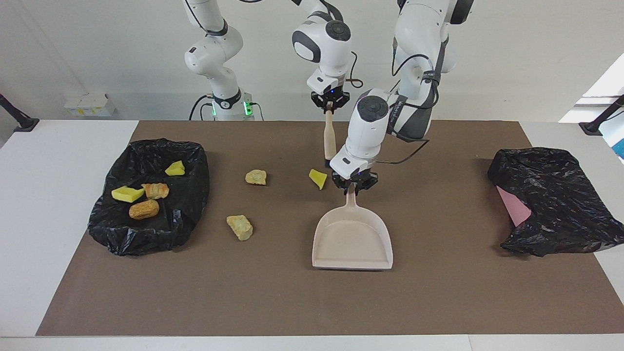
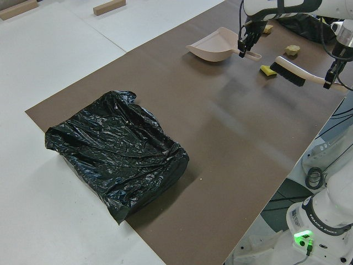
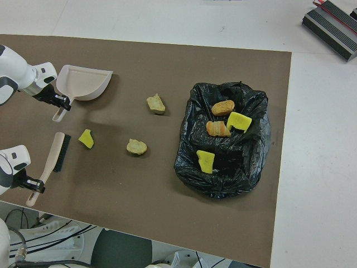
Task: Sweep and dump trash in bin
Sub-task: 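Grasp the dustpan handle with the left gripper while the right gripper grasps the brush, then sweep the yellow sponge and tan chunk into the dustpan with the right gripper's brush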
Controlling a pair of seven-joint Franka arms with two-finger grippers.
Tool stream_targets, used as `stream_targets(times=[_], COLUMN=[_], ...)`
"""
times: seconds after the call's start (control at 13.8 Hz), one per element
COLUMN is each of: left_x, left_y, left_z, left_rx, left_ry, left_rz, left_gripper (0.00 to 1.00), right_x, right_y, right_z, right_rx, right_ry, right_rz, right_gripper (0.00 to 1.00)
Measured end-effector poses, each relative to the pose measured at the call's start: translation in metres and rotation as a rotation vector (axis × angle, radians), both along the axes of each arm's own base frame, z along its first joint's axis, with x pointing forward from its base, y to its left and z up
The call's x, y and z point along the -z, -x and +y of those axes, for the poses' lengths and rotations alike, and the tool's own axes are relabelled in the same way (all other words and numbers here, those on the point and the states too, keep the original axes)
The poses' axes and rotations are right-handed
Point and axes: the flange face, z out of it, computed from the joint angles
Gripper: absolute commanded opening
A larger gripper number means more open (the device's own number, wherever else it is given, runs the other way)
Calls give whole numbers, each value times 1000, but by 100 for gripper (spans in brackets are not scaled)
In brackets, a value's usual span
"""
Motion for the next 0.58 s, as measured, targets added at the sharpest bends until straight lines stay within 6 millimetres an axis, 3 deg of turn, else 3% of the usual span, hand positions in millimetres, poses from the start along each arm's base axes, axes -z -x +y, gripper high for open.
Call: stream_targets(times=[0.29,0.58], left_x=[-23,-42], left_y=[-19,-21], left_z=[29,57], left_rx=[74,212], left_ry=[-5,-30], left_rz=[-39,-18], left_gripper=[0,0], right_x=[21,23], right_y=[-4,-40], right_z=[-42,-97], right_rx=[128,224], right_ry=[143,249], right_rz=[-39,-1], right_gripper=[0,0])
